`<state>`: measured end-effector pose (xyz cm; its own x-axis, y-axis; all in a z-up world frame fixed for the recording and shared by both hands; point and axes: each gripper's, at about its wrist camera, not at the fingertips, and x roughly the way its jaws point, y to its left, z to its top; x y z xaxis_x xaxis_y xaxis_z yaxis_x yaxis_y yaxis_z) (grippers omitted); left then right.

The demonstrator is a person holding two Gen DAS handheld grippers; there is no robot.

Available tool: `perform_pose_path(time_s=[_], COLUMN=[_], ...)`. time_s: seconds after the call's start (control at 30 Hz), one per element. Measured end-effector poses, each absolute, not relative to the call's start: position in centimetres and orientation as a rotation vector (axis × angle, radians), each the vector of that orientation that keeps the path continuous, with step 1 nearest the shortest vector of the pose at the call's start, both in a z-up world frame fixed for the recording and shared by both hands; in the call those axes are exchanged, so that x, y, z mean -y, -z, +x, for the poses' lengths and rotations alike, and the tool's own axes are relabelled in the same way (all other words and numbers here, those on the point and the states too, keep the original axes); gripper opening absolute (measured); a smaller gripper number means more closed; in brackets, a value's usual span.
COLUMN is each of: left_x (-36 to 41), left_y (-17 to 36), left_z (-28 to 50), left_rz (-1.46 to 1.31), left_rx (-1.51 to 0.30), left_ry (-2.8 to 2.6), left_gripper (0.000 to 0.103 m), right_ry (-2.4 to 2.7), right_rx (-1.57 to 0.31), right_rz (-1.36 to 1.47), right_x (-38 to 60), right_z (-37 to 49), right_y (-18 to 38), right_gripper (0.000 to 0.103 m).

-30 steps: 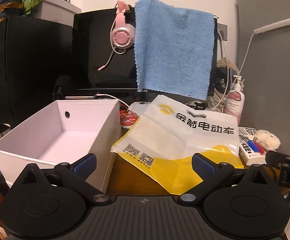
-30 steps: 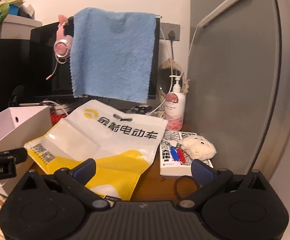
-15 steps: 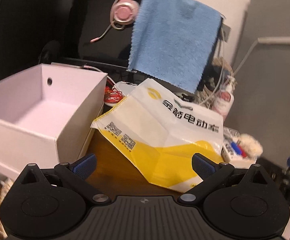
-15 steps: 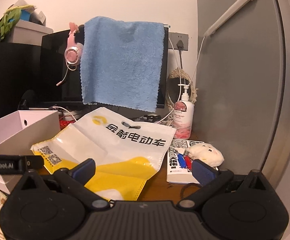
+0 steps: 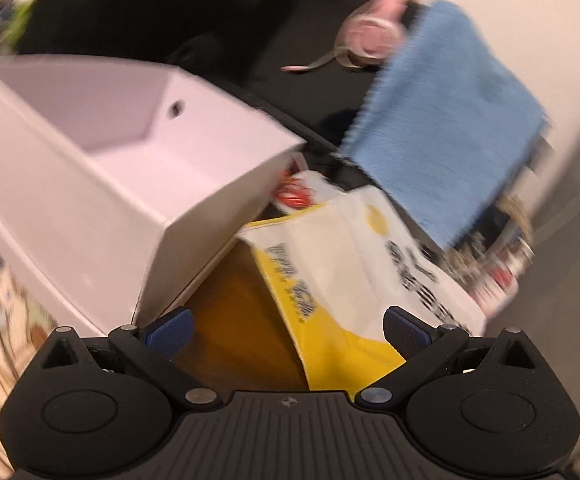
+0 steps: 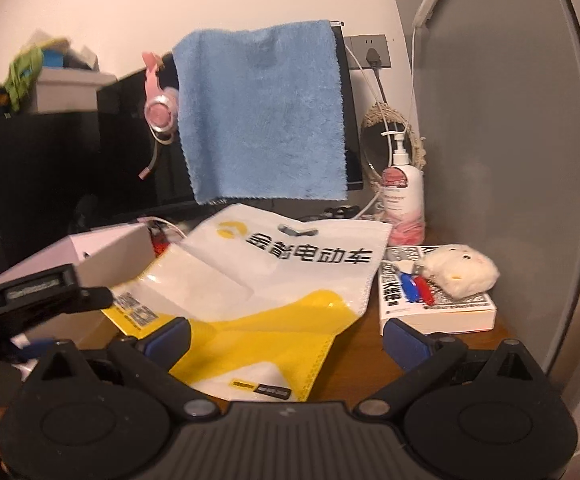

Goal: Fold shopping bag
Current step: 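Move the left tool toward the bag edge beside the white box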

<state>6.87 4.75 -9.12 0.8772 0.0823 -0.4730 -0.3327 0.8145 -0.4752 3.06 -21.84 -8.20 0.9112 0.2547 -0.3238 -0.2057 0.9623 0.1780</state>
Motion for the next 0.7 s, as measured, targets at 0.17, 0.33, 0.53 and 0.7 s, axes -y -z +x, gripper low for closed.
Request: perform_pose_path(time_s=[0.17, 0.33, 0.53, 0.7], left_x=[-3.5, -2.8, -2.3, -2.2], left_y=[9.7, 10.4, 10.8, 10.9], left_z=[8.7, 9.8, 10.6, 10.7], left_rz=[-0.571, -0.576, -0.587, -0.631], left_rx=[-0.487, -0.481, -0.454, -0.431], left_ry=[-0.300, -0.379, -0.462, -0.402], left_gripper=[0.094, 0.087, 0.088, 0.067], right_ry=[-0.260, -0.278, -0.282, -0.285], right_rx=[-0.352, -0.359, -0.375, -0.375], right_rz=[0.165, 0.225, 0.253, 0.259], right_x=[22.6, 23.5, 24.0, 24.1], right_z=[3.4, 3.7, 4.3, 4.5], right_y=[8.7, 9.3, 10.1, 10.6], right_gripper=[0.103, 0.103, 0.103, 0.103])
